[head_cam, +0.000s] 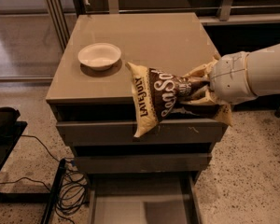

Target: Pick brown chip bag from bottom drawer and place on counter

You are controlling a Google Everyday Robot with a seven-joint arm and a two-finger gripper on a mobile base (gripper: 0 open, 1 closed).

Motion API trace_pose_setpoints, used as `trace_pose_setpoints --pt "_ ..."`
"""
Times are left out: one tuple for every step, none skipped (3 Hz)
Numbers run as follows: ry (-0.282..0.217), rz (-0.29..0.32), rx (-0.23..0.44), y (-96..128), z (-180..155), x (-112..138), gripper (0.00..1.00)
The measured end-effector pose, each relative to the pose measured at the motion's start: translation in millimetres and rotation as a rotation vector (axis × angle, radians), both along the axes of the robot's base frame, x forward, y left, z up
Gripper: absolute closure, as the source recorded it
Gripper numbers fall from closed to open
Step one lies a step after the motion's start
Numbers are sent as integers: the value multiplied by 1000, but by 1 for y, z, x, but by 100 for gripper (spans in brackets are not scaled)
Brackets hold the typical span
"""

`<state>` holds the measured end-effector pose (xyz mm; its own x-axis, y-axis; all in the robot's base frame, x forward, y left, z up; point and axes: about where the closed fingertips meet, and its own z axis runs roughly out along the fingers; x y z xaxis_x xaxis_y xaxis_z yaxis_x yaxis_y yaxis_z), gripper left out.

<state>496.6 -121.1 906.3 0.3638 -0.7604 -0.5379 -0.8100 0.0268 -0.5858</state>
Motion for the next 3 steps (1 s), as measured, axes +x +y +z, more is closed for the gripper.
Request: trace_pose_setpoints --pt "-5 -12 5 0 5 9 100" --pt "-23 -29 -7 -7 24 32 100" --pt "-23 -50 17 -18 47 68 100"
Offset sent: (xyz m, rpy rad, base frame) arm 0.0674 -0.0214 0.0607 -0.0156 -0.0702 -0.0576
